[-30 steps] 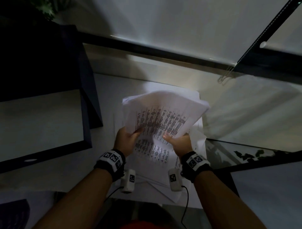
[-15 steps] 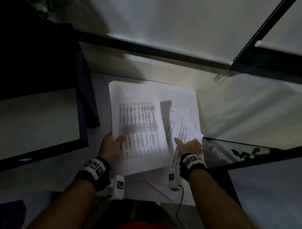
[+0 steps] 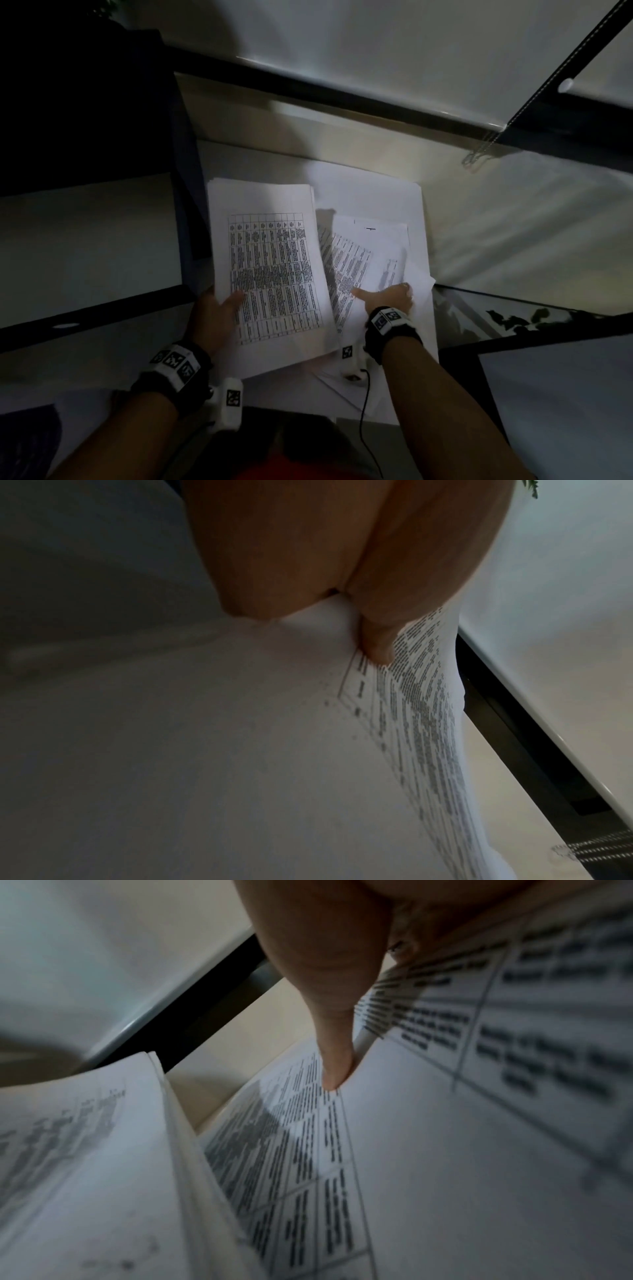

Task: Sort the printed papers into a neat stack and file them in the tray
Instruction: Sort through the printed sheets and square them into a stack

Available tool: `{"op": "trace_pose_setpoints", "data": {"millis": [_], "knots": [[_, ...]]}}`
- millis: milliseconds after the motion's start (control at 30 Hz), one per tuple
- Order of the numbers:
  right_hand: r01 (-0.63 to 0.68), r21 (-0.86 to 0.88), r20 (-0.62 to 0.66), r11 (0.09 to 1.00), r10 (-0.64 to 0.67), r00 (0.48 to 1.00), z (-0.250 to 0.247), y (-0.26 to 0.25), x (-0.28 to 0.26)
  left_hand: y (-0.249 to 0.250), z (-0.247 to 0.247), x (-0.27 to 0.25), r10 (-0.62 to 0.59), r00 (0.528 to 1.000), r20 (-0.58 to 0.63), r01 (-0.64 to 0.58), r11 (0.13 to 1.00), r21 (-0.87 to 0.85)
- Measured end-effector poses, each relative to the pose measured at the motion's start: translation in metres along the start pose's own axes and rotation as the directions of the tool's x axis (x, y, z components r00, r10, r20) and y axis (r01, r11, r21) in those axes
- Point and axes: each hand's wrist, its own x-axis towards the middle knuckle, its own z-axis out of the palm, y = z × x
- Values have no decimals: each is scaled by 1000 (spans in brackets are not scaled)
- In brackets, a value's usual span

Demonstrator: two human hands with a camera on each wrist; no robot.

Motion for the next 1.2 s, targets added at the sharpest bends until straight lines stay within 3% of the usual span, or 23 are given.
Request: {"op": "trace_pose_setpoints", "data": {"millis": [333,467,633,767,933,1133,1200], "knots": [[21,180,49,984,-30,998,11,-25,-34,1,-10,0,-69,997,-37,68,998,-11],[96,90,113,991,-106,988,32,-38,-49,-7,-11,2,-64,997,-49,63,998,-19],[111,73,109,991,-118,987,36,-43,-45,-2,-17,-2,-60,996,-60,61,998,3],[209,106,-17,972,-209,978,18,-43,-46,1,-22,-5,-36,997,-68,36,999,-7],[446,60,-191,893,-428,883,-37,-45,-48,-5,-13,-4,-46,997,-55,44,998,-40],[682,-44,-436,730,-628,644,-118,-62,-69,1,11,1,-92,996,-1,92,996,4],[717,-40,-481,696,-642,597,-142,-72,-81,4,19,5,-108,994,7,108,994,17]]}}
